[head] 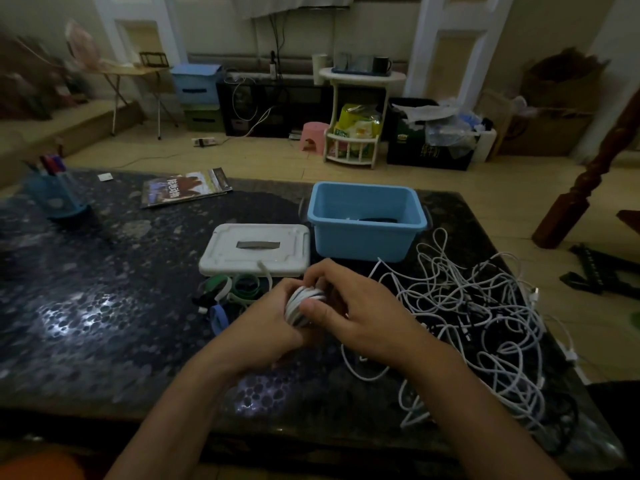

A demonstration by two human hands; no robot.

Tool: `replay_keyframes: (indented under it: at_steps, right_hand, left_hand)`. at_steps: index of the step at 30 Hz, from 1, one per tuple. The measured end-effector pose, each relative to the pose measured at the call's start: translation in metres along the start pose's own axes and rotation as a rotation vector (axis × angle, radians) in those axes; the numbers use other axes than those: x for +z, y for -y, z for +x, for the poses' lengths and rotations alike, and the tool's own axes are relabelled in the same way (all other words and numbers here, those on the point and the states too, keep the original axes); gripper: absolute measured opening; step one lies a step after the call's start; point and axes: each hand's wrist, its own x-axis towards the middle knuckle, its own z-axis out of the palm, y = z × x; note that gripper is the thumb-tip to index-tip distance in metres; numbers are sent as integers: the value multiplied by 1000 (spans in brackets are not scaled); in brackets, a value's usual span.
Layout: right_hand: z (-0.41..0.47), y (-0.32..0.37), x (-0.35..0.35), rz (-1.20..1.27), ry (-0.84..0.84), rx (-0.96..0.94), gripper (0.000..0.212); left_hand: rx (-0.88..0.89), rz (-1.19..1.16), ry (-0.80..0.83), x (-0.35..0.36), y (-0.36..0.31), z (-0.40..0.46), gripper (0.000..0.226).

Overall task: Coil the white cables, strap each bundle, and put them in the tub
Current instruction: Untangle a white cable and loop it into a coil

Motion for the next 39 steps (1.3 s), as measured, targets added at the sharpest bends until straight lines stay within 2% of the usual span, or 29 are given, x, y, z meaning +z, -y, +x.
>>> replay_keyframes:
  at_steps: [3,7,12,16,19,20,22,24,26,28,30,32,35,39]
  right_hand:
    - [2,4,3,-72,21,-59,22]
    - [6,6,10,-150,27,8,29]
    - [18,15,28,-154,12,178,39]
    - [34,30,44,-64,24,281,47]
    - [44,42,57,-106,93,236,38]
    - [46,46,62,-54,102,259,35]
    - [50,52,69,48,187,280,39]
    - [57,56,78,141,276,315,52]
    - [65,53,88,341,256,445,66]
    - [77,43,99,446,154,506,64]
    - [87,31,111,328,35,464,42]
    - [95,23,126,201,-6,442,22]
    - [103,19,149,70,12,452,19]
    - [109,21,168,-70,74,444,25]
  left_hand:
    - [19,42,1,-2,1,-2,64]
    - [6,139,-38,1,6,-3,48]
    - [29,326,-237,3,10,-10,43]
    - [69,653,-377,-4,20,-24,32]
    - [91,818,-458,-12,33,-34,20]
    - [81,835,-466,-15,37,-38,18]
    - [8,841,-437,-22,44,-45,24]
    - [-94,812,-399,-32,53,-51,29]
    - [-151,681,-454,-48,64,-54,19]
    - [-225,537,-546,-69,76,-56,15]
    - [-294,449,-612,-91,87,-58,20]
    - [-322,408,-666,-106,93,-60,30]
    - [-304,380,-700,-112,93,-60,38]
    - [-261,357,-659,-107,96,-56,39]
